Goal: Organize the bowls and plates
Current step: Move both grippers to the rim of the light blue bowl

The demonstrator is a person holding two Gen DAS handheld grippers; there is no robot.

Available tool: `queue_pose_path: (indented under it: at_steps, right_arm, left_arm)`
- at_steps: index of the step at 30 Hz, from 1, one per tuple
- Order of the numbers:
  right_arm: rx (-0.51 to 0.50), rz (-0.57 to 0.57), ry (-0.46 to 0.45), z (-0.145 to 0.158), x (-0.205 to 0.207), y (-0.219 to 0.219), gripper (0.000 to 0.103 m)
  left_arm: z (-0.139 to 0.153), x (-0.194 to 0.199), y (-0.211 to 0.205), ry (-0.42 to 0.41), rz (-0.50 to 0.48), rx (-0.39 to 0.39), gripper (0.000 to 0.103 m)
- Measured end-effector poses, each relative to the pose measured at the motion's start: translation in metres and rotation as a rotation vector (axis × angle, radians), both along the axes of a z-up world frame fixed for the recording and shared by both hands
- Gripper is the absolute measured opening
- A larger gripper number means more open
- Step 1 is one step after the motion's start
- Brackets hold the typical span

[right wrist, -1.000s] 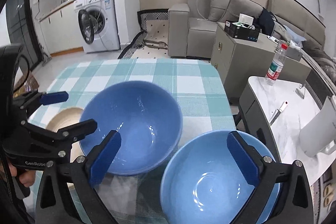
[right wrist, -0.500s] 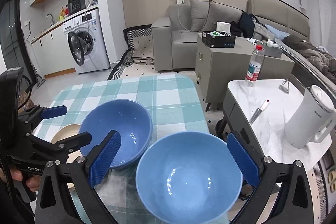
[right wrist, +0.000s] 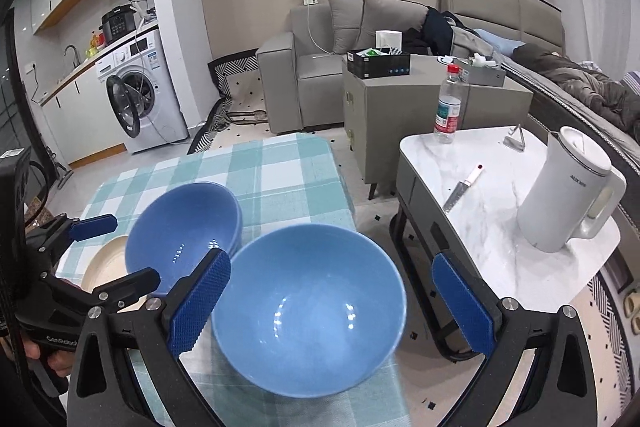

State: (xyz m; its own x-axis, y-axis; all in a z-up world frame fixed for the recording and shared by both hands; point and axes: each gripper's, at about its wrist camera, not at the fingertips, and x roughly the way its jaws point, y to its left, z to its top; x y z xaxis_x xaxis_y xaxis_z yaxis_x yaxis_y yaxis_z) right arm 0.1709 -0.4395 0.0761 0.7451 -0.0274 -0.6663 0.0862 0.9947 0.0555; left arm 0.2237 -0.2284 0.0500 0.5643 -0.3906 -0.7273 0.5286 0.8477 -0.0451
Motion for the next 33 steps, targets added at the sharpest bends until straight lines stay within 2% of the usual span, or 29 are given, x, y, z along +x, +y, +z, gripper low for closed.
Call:
queue_pose_path:
  at_steps: [16, 22, 25, 29, 33]
  right_arm:
    - [0.003, -0.044, 0.060, -0.026, 0.000, -0.028, 0.103]
    - [0.010, -0.048, 0.090, -0.040, 0.002, -0.033, 0.103]
    - [0.022, -0.054, 0.091, -0.045, 0.002, -0.039, 0.103]
    - [0.032, -0.056, 0.098, -0.050, 0.003, -0.043, 0.103]
    - [0.033, -0.054, 0.111, -0.057, 0.004, -0.045, 0.103]
  left_arm:
    - [-0.018, -0.011, -0.026, 0.027, -0.072, 0.011, 0.103]
    - [-0.024, -0.010, -0.030, 0.071, -0.095, -0.012, 0.102]
    - [-0.024, -0.015, -0.033, 0.067, -0.109, -0.030, 0.098]
    - [-0.022, -0.021, -0.038, 0.051, -0.137, -0.035, 0.085]
    - [-0.022, -0.024, -0.045, 0.061, -0.165, -0.029, 0.079]
